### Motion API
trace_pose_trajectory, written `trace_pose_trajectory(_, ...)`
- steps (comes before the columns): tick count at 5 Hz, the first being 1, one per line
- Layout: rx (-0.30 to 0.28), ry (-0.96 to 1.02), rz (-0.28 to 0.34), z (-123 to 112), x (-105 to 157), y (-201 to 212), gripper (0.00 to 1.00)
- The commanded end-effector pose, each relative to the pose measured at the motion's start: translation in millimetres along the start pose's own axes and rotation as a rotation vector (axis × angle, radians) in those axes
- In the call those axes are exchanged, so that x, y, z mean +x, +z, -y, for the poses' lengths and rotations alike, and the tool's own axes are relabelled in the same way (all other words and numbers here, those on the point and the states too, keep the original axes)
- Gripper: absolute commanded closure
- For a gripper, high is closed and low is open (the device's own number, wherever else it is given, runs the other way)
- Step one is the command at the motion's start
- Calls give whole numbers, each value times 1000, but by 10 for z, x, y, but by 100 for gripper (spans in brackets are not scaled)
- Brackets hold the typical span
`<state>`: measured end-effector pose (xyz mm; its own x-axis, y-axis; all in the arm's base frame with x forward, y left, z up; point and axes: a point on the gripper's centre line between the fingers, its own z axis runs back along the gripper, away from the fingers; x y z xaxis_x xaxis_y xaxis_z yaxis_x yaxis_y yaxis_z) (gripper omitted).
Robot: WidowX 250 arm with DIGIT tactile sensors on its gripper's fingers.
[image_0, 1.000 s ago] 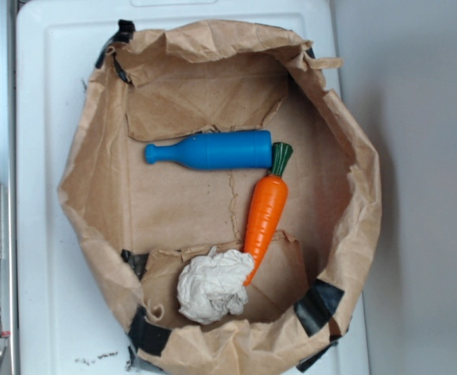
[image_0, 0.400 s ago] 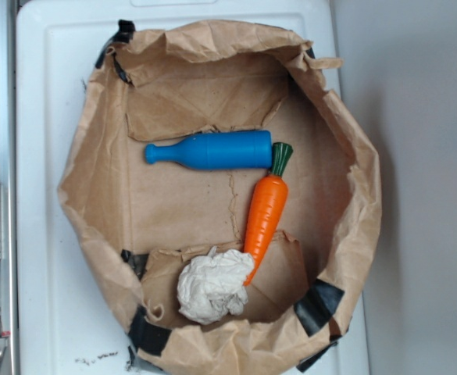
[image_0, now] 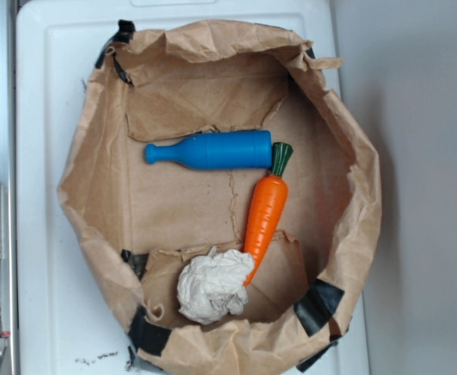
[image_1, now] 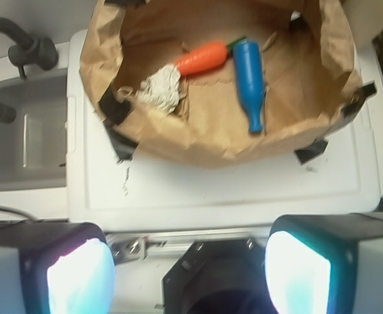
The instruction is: Grab the white paper.
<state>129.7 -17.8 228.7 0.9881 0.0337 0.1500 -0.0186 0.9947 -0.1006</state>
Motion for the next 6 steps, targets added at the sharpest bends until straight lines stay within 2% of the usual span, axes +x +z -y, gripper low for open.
trace_pose_trajectory(1, 13, 21, 57, -282, 235, -246, 0)
trace_pose_trajectory(3, 67, 40, 46, -217, 492, -474, 0)
trace_pose_trajectory(4, 93, 81, 33, -78, 628, -502, 0)
trace_pose_trajectory(5, 101, 156, 47, -83, 1052, -643, 0)
trace_pose_trajectory(6, 121, 196, 59, -91, 1144, -851, 0)
